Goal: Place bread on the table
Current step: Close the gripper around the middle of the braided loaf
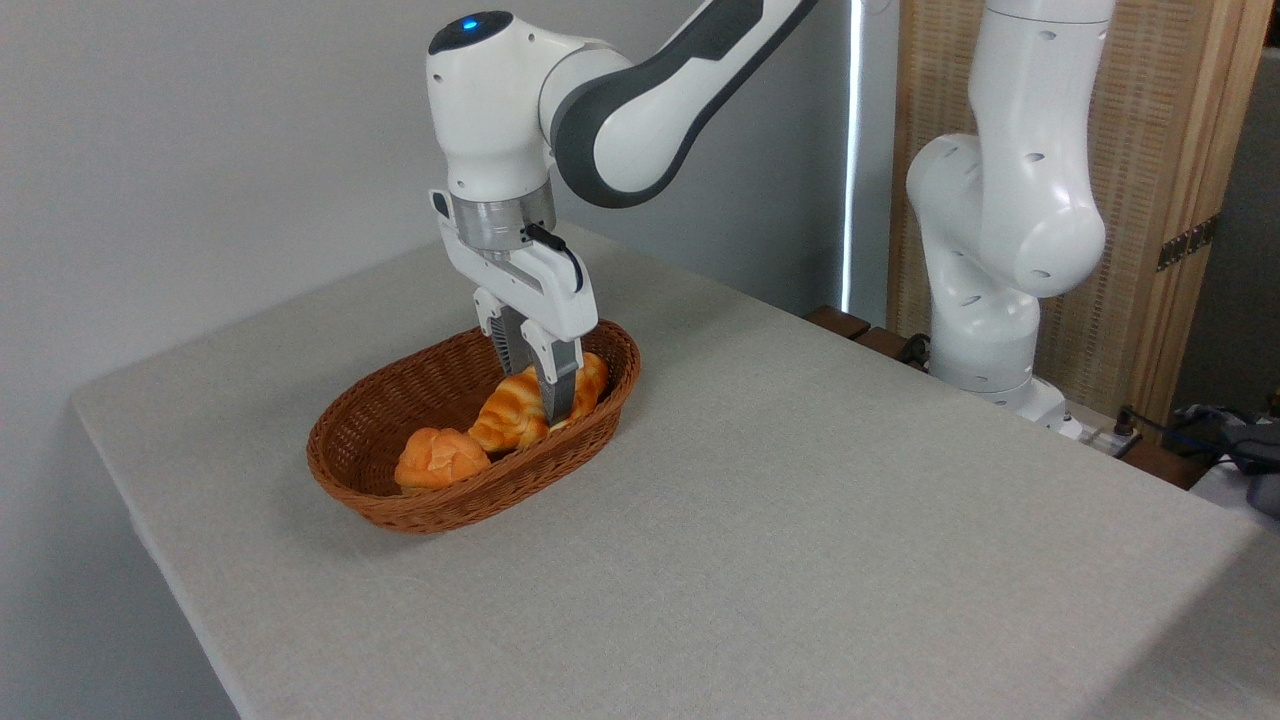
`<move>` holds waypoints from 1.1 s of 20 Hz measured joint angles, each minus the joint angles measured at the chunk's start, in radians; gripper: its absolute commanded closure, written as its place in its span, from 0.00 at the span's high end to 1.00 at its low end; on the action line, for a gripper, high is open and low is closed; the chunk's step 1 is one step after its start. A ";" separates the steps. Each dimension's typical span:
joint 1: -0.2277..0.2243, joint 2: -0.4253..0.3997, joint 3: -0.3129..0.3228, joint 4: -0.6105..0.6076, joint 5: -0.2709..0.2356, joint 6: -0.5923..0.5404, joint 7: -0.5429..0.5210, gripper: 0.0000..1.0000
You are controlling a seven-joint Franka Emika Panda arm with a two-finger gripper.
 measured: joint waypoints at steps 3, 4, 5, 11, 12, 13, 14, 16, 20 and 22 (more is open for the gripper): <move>0.000 0.000 0.000 0.000 0.000 0.000 0.000 0.28; 0.000 0.000 0.000 0.000 0.000 0.000 0.000 0.28; 0.000 0.000 0.000 0.000 0.000 0.000 0.000 0.28; 0.001 0.000 0.001 0.000 0.000 0.000 0.000 0.28; 0.001 0.000 0.001 0.000 0.000 0.000 0.000 0.28; 0.001 0.000 0.001 0.000 0.000 0.000 0.000 0.27; 0.001 0.000 0.002 0.000 0.000 0.000 0.000 0.27; 0.001 -0.001 0.009 0.000 0.000 0.000 0.000 0.27; 0.001 -0.004 0.016 0.017 -0.001 -0.015 0.000 0.27; 0.001 -0.005 0.036 0.049 -0.001 -0.040 0.000 0.27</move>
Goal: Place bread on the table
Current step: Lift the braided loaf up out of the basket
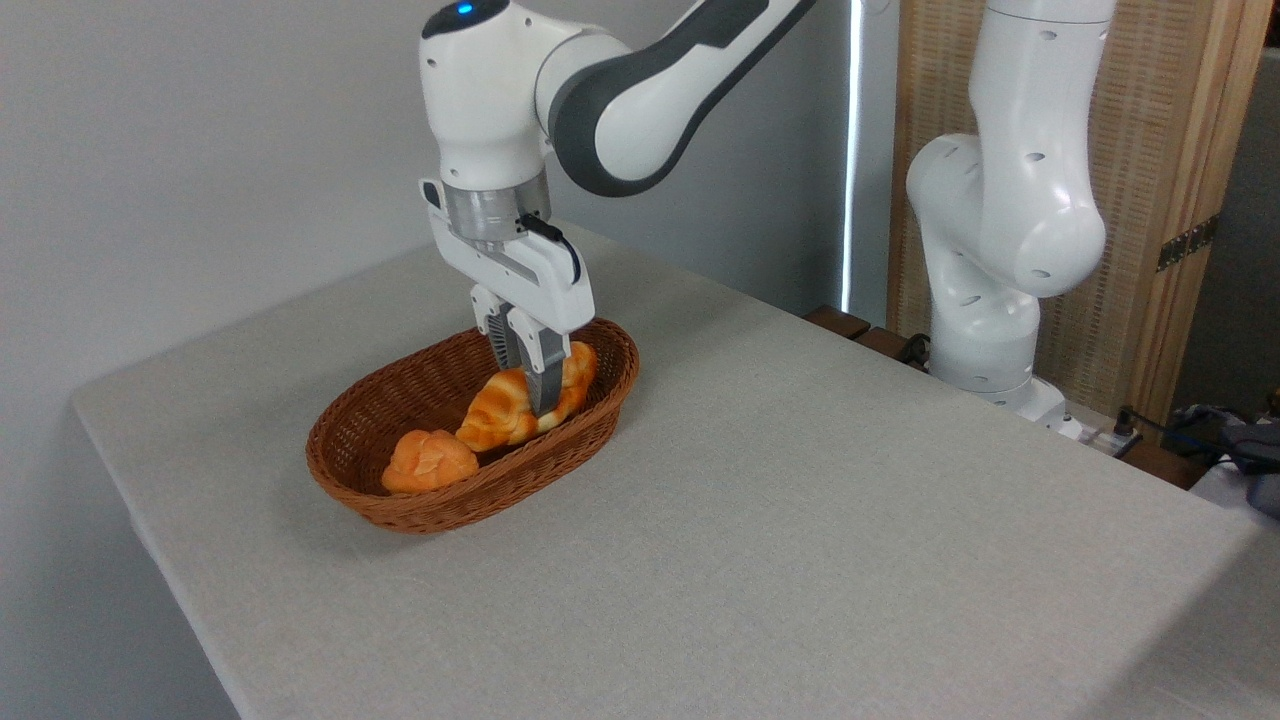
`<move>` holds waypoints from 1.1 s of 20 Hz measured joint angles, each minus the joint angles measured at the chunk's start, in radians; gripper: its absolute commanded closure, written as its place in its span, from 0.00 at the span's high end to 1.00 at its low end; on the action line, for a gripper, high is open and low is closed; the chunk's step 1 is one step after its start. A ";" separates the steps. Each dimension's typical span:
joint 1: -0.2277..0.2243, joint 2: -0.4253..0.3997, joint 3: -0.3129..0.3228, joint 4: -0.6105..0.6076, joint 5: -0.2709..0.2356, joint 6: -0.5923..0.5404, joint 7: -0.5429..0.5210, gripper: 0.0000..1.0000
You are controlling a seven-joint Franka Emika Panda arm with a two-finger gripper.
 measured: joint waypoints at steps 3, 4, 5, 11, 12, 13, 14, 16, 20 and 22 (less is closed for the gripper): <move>0.000 -0.001 0.021 0.045 -0.008 -0.045 0.000 0.27; 0.000 -0.001 0.026 0.053 -0.015 -0.049 0.000 0.27; 0.000 -0.001 0.031 0.060 -0.020 -0.053 0.000 0.27; 0.000 -0.003 0.075 0.142 -0.022 -0.178 0.011 0.28; 0.000 -0.004 0.091 0.170 -0.022 -0.220 0.035 0.28; 0.000 -0.006 0.111 0.203 -0.022 -0.270 0.064 0.28; 0.000 -0.008 0.134 0.237 -0.022 -0.317 0.096 0.28; 0.001 -0.011 0.177 0.301 -0.018 -0.378 0.153 0.29; 0.001 -0.011 0.229 0.367 0.068 -0.404 0.215 0.30; 0.000 0.003 0.228 0.368 0.131 -0.403 0.225 0.30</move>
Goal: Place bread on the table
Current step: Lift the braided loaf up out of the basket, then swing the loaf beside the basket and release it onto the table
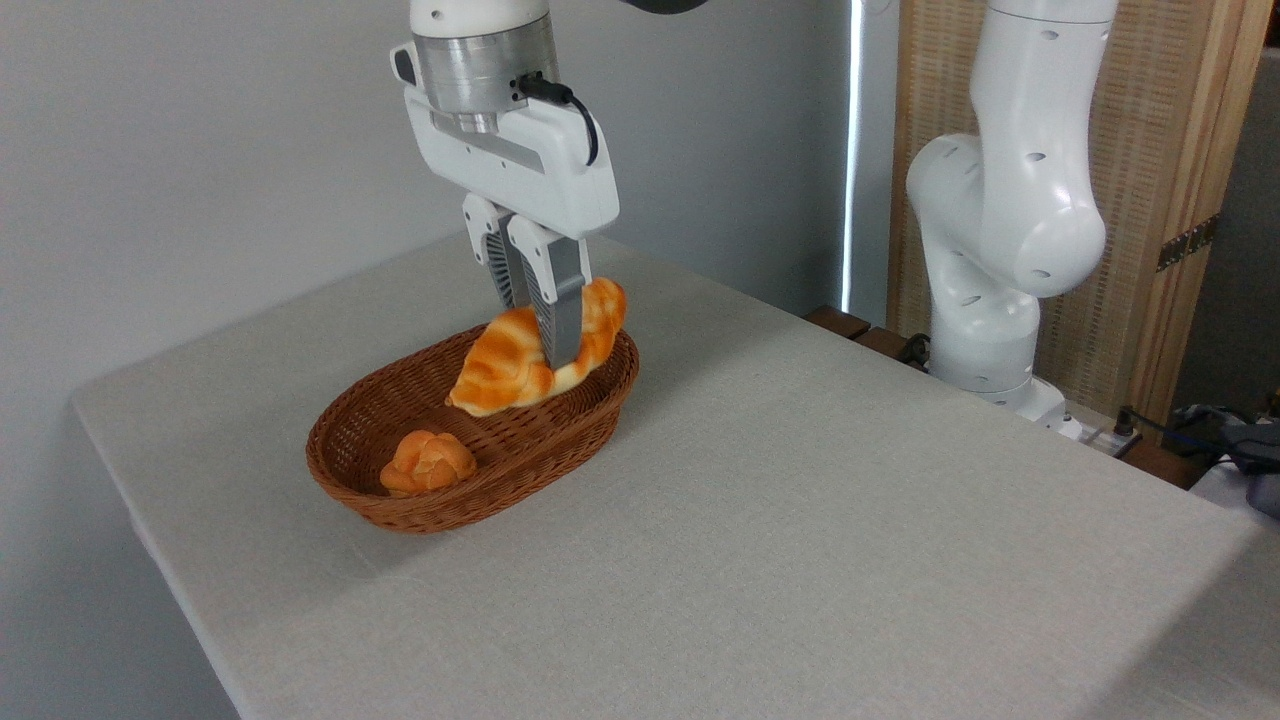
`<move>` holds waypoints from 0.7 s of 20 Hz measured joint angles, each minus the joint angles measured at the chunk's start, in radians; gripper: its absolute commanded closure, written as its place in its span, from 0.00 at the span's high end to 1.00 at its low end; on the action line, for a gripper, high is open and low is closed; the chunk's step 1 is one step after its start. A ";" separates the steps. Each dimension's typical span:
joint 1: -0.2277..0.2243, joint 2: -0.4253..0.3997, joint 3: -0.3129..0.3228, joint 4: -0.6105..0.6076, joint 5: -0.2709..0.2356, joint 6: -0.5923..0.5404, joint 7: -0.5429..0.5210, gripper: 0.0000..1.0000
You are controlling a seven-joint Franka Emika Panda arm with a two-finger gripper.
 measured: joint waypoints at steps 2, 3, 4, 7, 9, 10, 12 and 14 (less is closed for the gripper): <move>-0.001 0.034 -0.003 0.000 0.062 0.027 0.002 0.30; -0.002 0.057 -0.004 0.000 0.086 0.054 0.002 0.30; -0.002 0.080 -0.004 0.000 0.110 0.080 0.002 0.30; -0.001 0.135 -0.003 0.000 0.184 0.154 0.005 0.33; 0.005 0.177 -0.001 0.000 0.224 0.207 0.008 0.37; 0.011 0.197 -0.001 0.000 0.239 0.228 0.008 0.38; 0.023 0.236 0.001 0.000 0.269 0.273 0.008 0.47; 0.031 0.264 0.001 0.000 0.299 0.309 0.009 0.55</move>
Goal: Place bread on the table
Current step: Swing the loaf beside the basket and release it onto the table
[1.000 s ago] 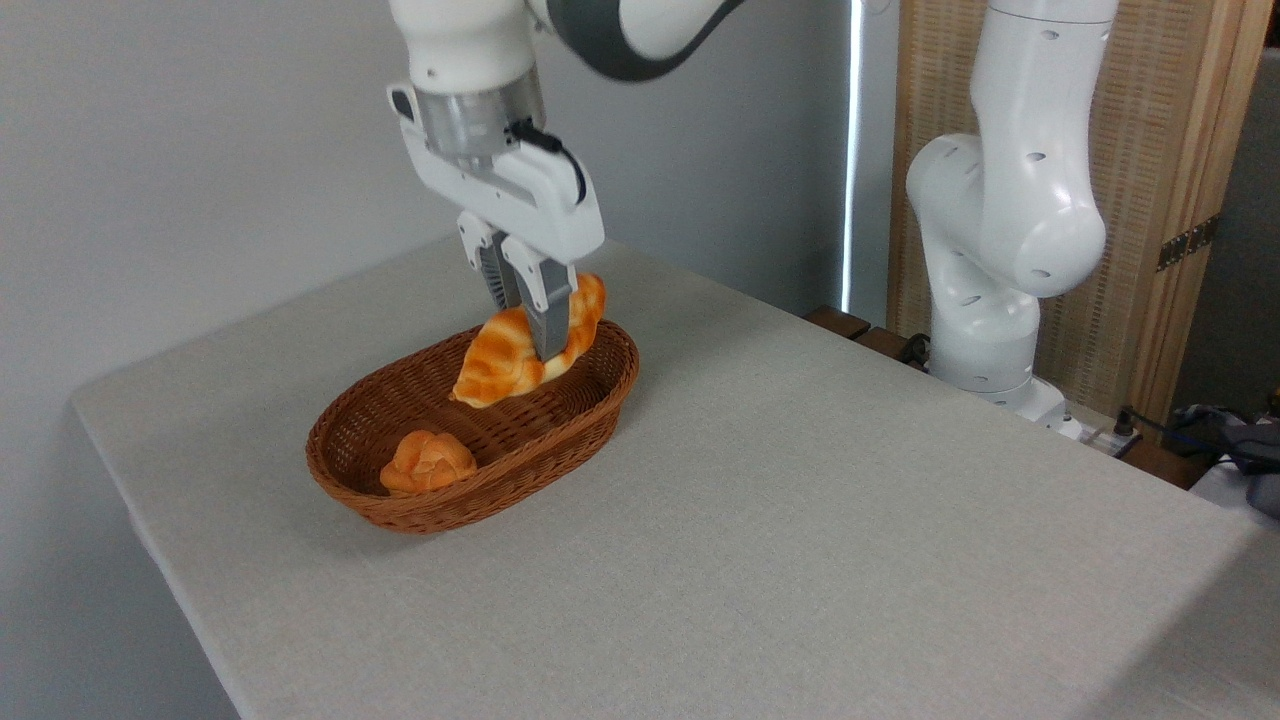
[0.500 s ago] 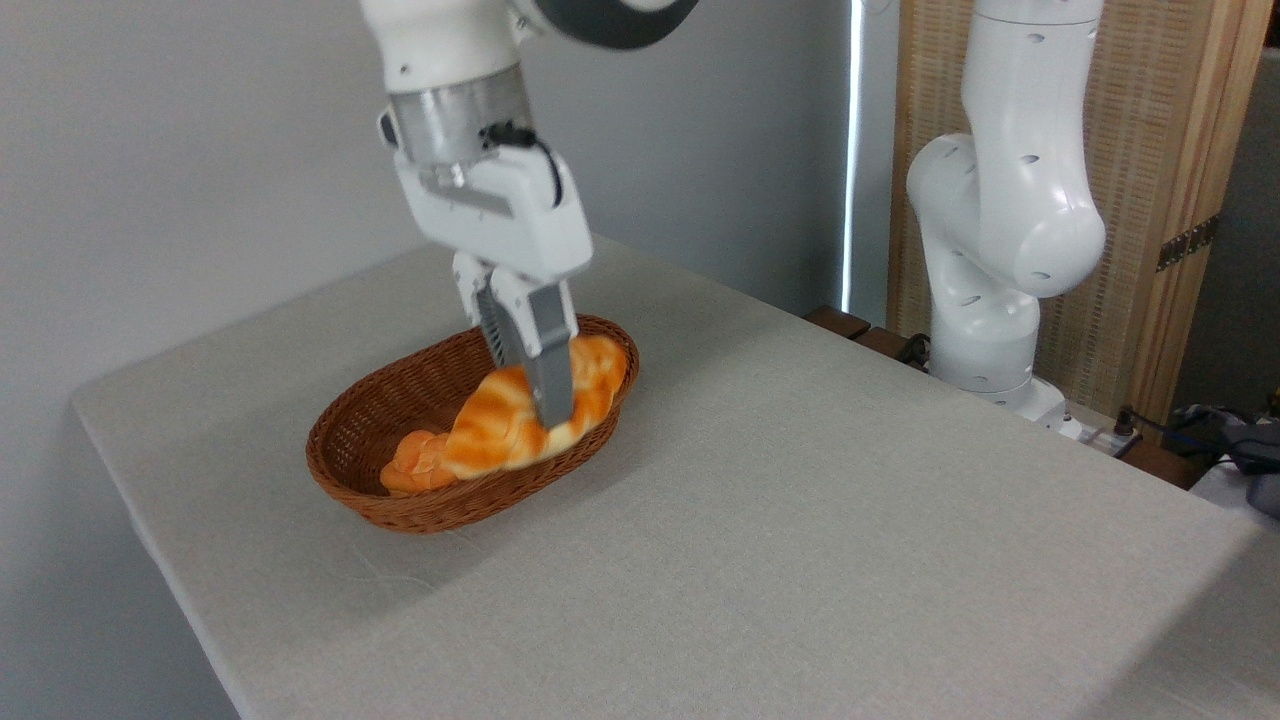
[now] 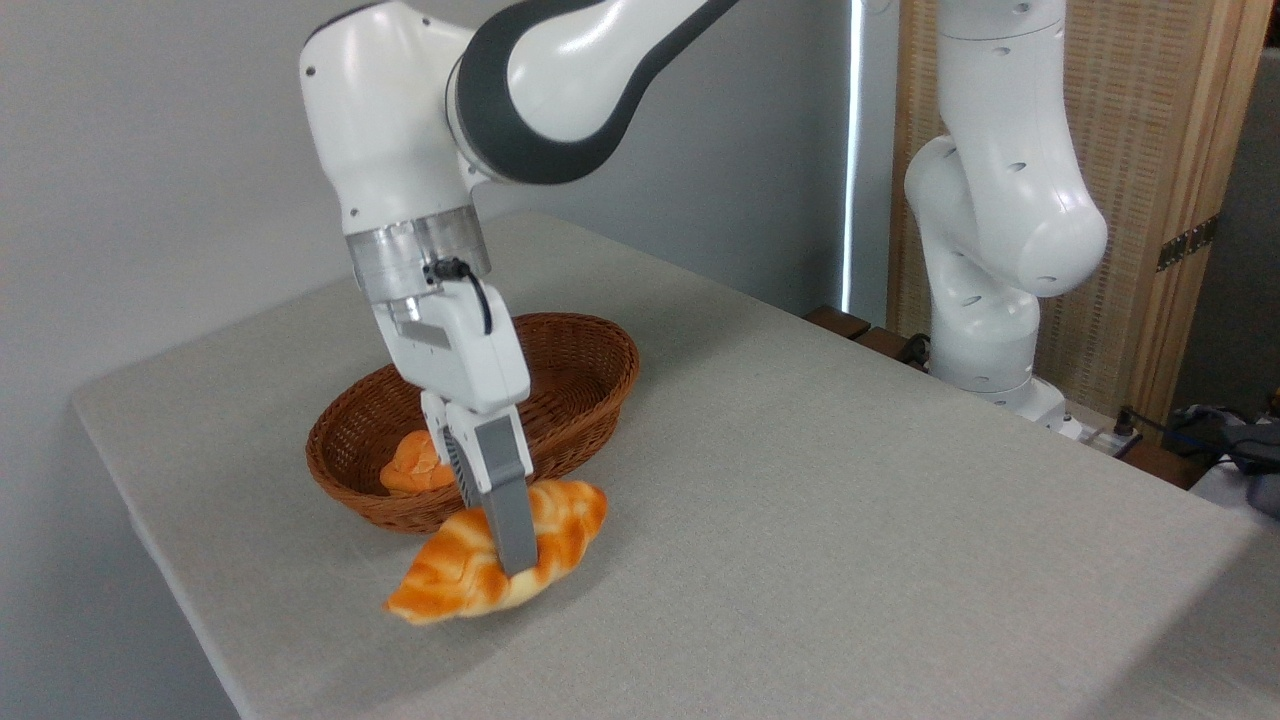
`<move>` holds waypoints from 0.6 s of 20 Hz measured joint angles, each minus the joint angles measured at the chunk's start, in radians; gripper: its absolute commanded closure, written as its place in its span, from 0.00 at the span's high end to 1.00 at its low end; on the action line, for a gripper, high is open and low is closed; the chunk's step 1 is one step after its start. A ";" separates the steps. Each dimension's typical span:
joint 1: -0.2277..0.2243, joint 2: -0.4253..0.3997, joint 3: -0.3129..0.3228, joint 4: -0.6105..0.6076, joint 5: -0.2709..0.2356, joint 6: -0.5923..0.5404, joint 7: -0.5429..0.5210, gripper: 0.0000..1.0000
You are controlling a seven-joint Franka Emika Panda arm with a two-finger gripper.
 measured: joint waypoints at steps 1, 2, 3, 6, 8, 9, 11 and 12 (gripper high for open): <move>0.008 0.007 0.000 0.000 0.009 0.013 0.000 0.61; 0.019 0.012 0.000 0.000 0.013 0.024 0.000 0.63; 0.029 0.013 0.001 0.000 0.013 0.037 0.003 0.67; 0.044 0.016 0.001 0.000 0.021 0.050 0.015 0.75; 0.043 0.019 0.000 0.000 0.044 0.050 0.015 0.80; 0.043 0.022 -0.001 0.000 0.050 0.050 0.015 0.84; 0.043 0.028 -0.002 0.000 0.052 0.051 0.015 0.87; 0.043 0.030 -0.002 0.000 0.052 0.052 0.015 0.88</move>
